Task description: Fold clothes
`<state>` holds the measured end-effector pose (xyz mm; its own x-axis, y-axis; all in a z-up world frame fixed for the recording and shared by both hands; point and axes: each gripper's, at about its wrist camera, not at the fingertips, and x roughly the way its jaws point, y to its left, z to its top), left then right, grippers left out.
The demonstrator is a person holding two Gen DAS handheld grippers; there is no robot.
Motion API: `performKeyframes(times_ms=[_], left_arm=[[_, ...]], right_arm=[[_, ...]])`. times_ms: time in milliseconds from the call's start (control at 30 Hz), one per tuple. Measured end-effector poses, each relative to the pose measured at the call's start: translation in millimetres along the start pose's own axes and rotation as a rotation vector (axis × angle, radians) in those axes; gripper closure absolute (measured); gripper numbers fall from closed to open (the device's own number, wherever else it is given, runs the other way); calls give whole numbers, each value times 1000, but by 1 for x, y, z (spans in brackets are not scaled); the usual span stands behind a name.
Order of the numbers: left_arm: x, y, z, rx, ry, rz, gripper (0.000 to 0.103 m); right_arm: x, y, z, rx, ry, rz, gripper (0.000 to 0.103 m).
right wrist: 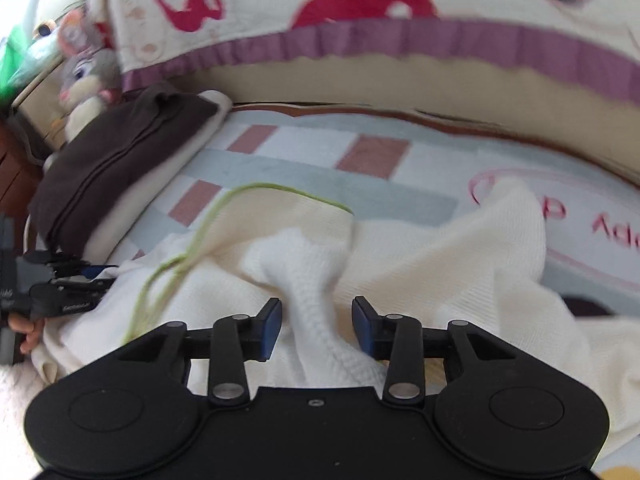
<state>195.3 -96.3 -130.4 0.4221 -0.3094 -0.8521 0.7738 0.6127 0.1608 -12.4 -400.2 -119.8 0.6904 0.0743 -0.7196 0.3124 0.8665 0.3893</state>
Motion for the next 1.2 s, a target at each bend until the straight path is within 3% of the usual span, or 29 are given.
performKeyframes(times_ms=[33, 67, 100, 200, 333, 500, 633, 900, 1067, 1200], left_arm=[[0, 0, 1, 6, 2, -10, 78], [0, 0, 3, 8, 9, -33, 95], [-5, -3, 4, 17, 4, -32, 100], [-39, -27, 12, 90, -66, 108, 101], [-84, -58, 23, 187, -159, 294, 101], [-168, -50, 36, 62, -398, 389, 100], [-246, -53, 43, 46, -587, 426, 101], [-398, -62, 50, 20, -955, 491, 100], [-465, -76, 32, 25, -1106, 510, 101], [-502, -71, 16, -19, -1177, 425, 100]], right_arm=[[-5, -2, -4, 17, -38, 19, 96], [-12, -3, -8, 30, -81, 41, 97], [-19, -3, -12, 43, -124, 63, 97], [-52, 8, -13, 29, -220, 61, 97], [-104, 47, 4, -182, -304, -31, 97], [-174, 81, 31, -321, -409, -77, 97], [-228, 106, 48, -405, -487, -108, 98], [-358, 132, 65, -408, -690, -45, 98], [-438, 160, 54, -520, -761, -19, 98], [-477, 163, 50, -532, -747, 20, 98]])
